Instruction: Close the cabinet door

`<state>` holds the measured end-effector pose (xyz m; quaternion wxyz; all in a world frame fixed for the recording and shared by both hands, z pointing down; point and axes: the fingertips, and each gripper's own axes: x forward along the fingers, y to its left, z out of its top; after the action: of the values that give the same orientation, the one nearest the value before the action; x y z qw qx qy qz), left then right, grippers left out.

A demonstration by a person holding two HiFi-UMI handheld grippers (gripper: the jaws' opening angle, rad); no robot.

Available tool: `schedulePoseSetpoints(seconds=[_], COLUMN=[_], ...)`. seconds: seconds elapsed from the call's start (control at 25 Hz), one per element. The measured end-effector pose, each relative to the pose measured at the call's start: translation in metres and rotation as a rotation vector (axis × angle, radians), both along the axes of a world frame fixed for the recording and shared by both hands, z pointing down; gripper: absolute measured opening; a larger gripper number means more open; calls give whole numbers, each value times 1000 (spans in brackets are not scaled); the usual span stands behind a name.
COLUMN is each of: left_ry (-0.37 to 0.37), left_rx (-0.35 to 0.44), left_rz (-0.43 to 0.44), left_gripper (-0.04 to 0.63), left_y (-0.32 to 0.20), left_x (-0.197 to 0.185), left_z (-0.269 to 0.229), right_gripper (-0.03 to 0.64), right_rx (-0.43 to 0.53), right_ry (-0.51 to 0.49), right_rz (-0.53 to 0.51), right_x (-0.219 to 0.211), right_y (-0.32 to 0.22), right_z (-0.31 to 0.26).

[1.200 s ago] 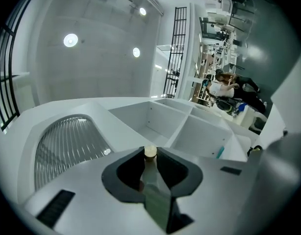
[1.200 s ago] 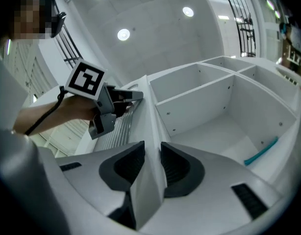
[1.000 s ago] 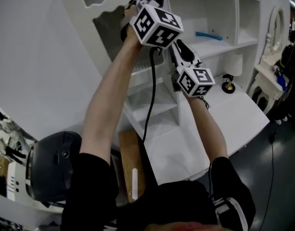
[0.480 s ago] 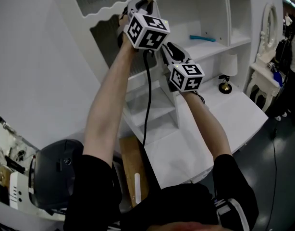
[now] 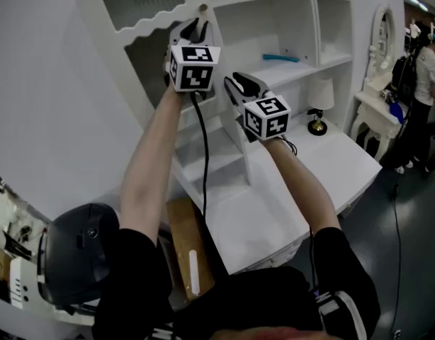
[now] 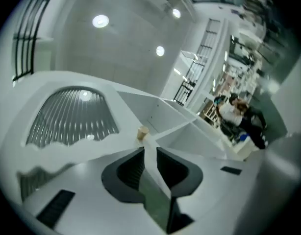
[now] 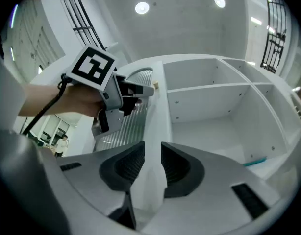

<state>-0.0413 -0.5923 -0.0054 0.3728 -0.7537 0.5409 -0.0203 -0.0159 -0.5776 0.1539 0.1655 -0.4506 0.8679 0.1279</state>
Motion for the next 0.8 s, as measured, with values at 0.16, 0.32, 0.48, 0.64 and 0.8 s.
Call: schedulePoseSetpoints(seconds=[0.16,0.32,0.48,0.64,0.8], left_ry=[110,113,157,286,386], left_rx=[-52,-72,-134,-203,-268], left_rz=[84,184,257,294,279], left_gripper=[86,86,86,83,29], left_y=[34,82,116,153,188], left_x=[-14,-9,-5,-4,-4], left_z=[47,99,147,195,249], right_gripper=[79,63,57,46,43], right_rx=[-17,-31,-39,-49,-60], right_ry=[6,-23,-36,-55,-46], right_rz=[-55,-104,-119,-98,-62], right_x=[-3,-1,2,19,35], right_y=[29,62,90,122,158], right_z=[20,35,47,65,90])
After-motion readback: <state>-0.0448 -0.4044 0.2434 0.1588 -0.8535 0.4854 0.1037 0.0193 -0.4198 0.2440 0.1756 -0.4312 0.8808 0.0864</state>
